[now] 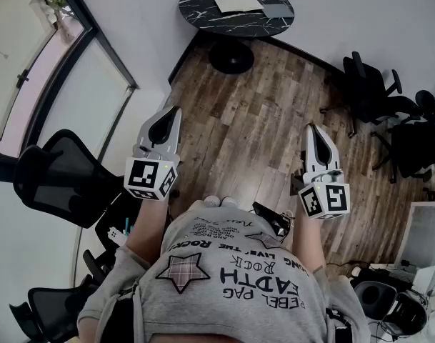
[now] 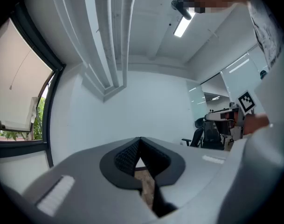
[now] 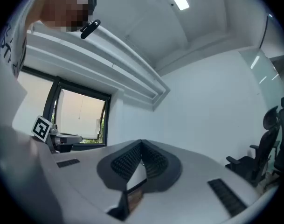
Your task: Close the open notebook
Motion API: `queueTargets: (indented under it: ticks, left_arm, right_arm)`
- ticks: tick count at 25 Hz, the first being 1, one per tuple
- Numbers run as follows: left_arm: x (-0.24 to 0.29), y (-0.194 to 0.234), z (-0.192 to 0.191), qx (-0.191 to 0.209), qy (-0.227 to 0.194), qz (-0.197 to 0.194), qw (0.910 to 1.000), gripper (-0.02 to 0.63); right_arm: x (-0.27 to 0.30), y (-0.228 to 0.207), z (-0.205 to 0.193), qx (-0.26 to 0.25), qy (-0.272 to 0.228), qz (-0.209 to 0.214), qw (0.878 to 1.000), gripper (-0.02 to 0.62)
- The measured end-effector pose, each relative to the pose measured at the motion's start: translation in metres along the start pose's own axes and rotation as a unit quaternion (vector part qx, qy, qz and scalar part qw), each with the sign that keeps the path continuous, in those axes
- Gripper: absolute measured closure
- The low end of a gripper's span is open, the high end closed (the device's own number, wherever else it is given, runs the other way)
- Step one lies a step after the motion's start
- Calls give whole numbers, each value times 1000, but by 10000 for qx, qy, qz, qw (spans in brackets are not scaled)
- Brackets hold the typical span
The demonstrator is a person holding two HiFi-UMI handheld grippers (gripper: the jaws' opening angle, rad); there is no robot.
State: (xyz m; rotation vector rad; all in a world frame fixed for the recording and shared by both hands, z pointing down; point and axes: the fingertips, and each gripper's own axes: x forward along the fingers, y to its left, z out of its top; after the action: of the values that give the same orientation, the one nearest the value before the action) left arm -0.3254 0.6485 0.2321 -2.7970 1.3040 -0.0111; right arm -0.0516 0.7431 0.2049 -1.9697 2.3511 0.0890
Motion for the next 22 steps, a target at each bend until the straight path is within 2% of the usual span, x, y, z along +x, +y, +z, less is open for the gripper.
queueTargets:
  ticks: [11, 22]
  left_arm:
    - [10, -5, -1, -45, -37, 12, 10000, 597]
    - [17, -6, -3, -46, 34, 40, 10000, 597]
  right_arm:
    - [6, -2, 7, 26, -52, 27, 10000, 583]
    - [17, -2, 9, 215, -65, 288, 9993, 583]
